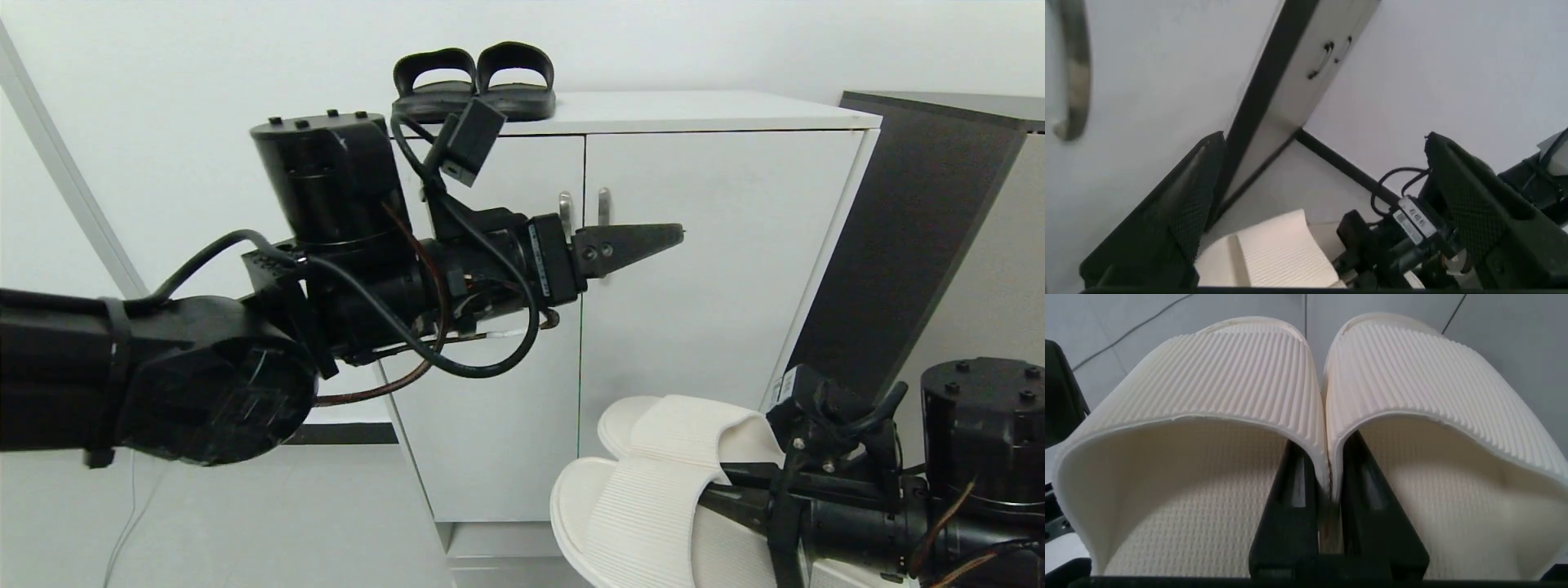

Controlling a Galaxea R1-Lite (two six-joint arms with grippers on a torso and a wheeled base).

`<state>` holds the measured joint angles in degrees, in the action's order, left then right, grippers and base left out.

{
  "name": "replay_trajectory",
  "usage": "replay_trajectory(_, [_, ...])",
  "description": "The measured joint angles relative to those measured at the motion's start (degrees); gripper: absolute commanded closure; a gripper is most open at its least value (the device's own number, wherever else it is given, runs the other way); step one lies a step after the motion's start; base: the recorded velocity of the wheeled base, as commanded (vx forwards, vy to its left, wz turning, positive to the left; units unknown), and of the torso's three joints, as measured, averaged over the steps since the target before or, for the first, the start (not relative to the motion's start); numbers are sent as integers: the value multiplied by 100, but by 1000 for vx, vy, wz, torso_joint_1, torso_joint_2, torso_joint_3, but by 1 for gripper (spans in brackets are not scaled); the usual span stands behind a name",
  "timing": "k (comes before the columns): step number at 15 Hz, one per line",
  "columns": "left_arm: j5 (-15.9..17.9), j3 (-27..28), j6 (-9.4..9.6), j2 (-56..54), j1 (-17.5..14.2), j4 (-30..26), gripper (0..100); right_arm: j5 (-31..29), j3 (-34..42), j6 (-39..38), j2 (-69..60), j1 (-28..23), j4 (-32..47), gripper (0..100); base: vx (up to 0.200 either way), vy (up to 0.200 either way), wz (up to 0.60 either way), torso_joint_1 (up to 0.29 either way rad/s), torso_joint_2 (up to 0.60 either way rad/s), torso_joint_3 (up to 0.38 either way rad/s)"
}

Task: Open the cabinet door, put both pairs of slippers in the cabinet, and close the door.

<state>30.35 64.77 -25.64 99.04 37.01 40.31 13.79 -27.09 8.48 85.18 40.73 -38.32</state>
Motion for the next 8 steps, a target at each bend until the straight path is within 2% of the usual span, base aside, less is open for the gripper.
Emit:
replay_trajectory(2, [161,447,0,221,-74,-354,0,0,9,2,-1,1,2,100,0,0,0,0,0,0])
replay_trajectory(4, [161,883,5,468,-193,-473,0,0,9,2,2,1,2,100,0,0,0,0,0,0])
replay_trajectory(6, [-74,1211,11,647,-297,-931,0,-5,11,0,5,1,9,100,0,0,0,0,0,0])
replay_trajectory(8, [-540,1545,87,807,-315,-1169,0,-9,11,2,7,0,11,100,0,0,0,0,0,0])
